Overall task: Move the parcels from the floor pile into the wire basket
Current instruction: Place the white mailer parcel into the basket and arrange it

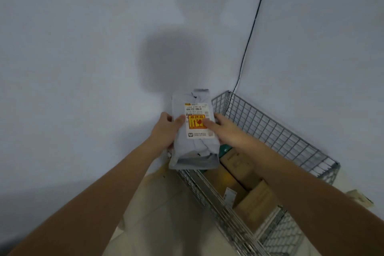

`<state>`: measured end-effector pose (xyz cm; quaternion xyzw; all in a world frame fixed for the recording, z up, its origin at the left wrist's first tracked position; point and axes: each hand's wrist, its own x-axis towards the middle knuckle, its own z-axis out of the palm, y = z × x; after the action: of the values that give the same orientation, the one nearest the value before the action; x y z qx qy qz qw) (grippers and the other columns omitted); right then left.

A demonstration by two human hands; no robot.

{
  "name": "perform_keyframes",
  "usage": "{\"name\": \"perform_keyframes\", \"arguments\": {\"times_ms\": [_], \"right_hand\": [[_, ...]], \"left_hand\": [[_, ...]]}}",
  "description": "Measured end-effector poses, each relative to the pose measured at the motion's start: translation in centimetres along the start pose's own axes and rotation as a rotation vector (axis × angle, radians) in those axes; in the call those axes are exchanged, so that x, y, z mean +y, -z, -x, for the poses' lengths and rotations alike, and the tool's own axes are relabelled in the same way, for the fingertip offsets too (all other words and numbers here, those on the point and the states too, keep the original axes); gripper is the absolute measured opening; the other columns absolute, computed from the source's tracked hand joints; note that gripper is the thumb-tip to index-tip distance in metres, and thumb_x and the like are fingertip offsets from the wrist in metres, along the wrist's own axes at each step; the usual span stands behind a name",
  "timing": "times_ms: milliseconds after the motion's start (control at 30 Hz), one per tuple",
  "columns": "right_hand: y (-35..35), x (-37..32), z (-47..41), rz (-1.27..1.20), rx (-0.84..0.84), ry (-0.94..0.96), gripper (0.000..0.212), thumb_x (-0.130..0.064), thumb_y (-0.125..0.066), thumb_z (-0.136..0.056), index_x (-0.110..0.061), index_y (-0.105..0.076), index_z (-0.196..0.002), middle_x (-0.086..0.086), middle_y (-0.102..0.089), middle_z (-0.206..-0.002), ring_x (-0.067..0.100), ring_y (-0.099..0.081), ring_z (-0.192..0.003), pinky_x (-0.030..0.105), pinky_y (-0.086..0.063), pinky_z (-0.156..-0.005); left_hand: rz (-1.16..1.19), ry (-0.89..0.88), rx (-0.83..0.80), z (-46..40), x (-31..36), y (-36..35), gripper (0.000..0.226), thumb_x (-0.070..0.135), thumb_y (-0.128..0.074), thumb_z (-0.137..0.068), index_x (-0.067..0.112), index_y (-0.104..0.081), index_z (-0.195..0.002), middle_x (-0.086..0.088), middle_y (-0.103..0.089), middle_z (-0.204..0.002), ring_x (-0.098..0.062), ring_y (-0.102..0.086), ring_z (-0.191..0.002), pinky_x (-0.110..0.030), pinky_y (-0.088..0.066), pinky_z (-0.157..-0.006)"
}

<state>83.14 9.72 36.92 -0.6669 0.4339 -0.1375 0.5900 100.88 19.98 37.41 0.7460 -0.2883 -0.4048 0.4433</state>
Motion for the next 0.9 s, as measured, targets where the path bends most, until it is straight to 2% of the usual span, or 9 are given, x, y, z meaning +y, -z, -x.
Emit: {"name": "perform_keyframes", "arguments": {"times_ms": [100, 233, 367, 467, 533, 600, 667, 767, 900], "right_hand": [[1.0, -1.2, -4.2, 0.003, 0.040, 0.000, 0.045, -0.043, -0.059, -0.103, -0.024, -0.047, -0.142, -0.006, -0.074, -0.106, 0.013, -0.075, -0.091, 0.031, -0.064, -0.069], [3.1, -1.8, -9.5, -0.039, 0.066, -0.041, 0.043, -0.039, -0.059, -0.103, -0.030, -0.049, -0.143, -0.002, -0.077, -0.111, 0.019, -0.078, -0.095, 0.039, -0.066, -0.075], [4.9, -0.3, -14.0, -0.105, 0.167, -0.101, 0.041, -0.036, -0.060, -0.104, -0.036, -0.051, -0.143, 0.000, -0.078, -0.114, 0.019, -0.078, -0.097, 0.042, -0.065, -0.082], [4.9, 1.4, -16.1, -0.238, 0.312, -0.155, 0.037, -0.032, -0.058, -0.105, -0.032, -0.053, -0.142, -0.003, -0.078, -0.111, 0.015, -0.078, -0.094, 0.033, -0.065, -0.075], [4.0, 3.2, -17.5, -0.333, 0.407, -0.204, 0.036, -0.030, -0.059, -0.104, -0.031, -0.051, -0.139, -0.004, -0.078, -0.109, 0.012, -0.078, -0.093, 0.027, -0.063, -0.070], [2.8, 5.6, -19.1, -0.436, 0.515, -0.284, 0.044, -0.031, -0.063, -0.102, -0.024, -0.046, -0.141, -0.001, -0.076, -0.115, 0.015, -0.077, -0.094, 0.027, -0.063, -0.067], [1.5, 8.1, -21.0, -0.498, 0.617, -0.391, 0.049, -0.035, -0.066, -0.100, -0.016, -0.045, -0.140, 0.003, -0.071, -0.120, 0.017, -0.074, -0.098, 0.029, -0.063, -0.067], [-0.6, 12.3, -23.8, -0.575, 0.721, -0.523, 0.039, -0.036, -0.065, -0.100, -0.017, -0.049, -0.130, 0.003, -0.070, -0.120, 0.014, -0.073, -0.097, 0.027, -0.062, -0.066], [-3.4, 19.6, -28.1, -0.588, 0.783, -0.687, 0.030, -0.035, -0.065, -0.101, -0.019, -0.056, -0.125, 0.002, -0.072, -0.113, 0.017, -0.072, -0.093, 0.037, -0.062, -0.075]], "left_hand": [[-0.011, -0.031, -0.028, -5.6, 1.2, 0.3, 0.035, 0.050, -0.058, -0.102, 0.018, -0.048, -0.112, -0.008, -0.070, -0.113, -0.025, -0.072, -0.095, -0.045, -0.063, -0.076], [-0.068, -0.061, -0.093, -12.9, 2.6, -0.3, 0.037, 0.050, -0.055, -0.104, 0.017, -0.049, -0.120, 0.001, -0.067, -0.106, -0.016, -0.068, -0.088, -0.031, -0.054, -0.061], [-0.086, -0.080, -0.245, -20.9, 3.3, -2.1, 0.039, 0.049, -0.055, -0.104, 0.017, -0.051, -0.126, -0.001, -0.068, -0.115, -0.020, -0.071, -0.097, -0.039, -0.061, -0.071], [-0.152, -0.072, -0.394, -26.4, 3.5, -4.2, 0.037, 0.045, -0.054, -0.106, 0.018, -0.052, -0.130, -0.002, -0.068, -0.119, -0.023, -0.071, -0.101, -0.046, -0.063, -0.080], [-0.243, -0.078, -0.479, -29.3, 3.0, -5.7, 0.026, 0.039, -0.052, -0.106, 0.019, -0.056, -0.124, 0.000, -0.070, -0.112, -0.019, -0.071, -0.095, -0.038, -0.061, -0.073], [-0.347, -0.101, -0.555, -31.7, 2.0, -7.0, 0.017, 0.032, -0.052, -0.104, 0.019, -0.063, -0.109, 0.001, -0.073, -0.100, -0.017, -0.071, -0.086, -0.031, -0.056, -0.065], [-0.424, -0.119, -0.602, -34.1, 0.4, -8.1, 0.022, 0.032, -0.054, -0.103, 0.016, -0.070, -0.098, -0.001, -0.075, -0.093, -0.019, -0.073, -0.084, -0.029, -0.055, -0.064], [-0.547, -0.134, -0.663, -37.6, -3.0, -10.2, 0.028, 0.035, -0.053, -0.105, 0.015, -0.071, -0.096, 0.000, -0.073, -0.087, -0.022, -0.071, -0.081, -0.026, -0.048, -0.059], [-0.656, -0.109, -0.726, -41.7, -9.7, -13.5, 0.023, 0.030, -0.054, -0.107, 0.017, -0.064, -0.091, 0.004, -0.065, -0.077, -0.010, -0.061, -0.065, -0.012, -0.040, -0.048]]}}
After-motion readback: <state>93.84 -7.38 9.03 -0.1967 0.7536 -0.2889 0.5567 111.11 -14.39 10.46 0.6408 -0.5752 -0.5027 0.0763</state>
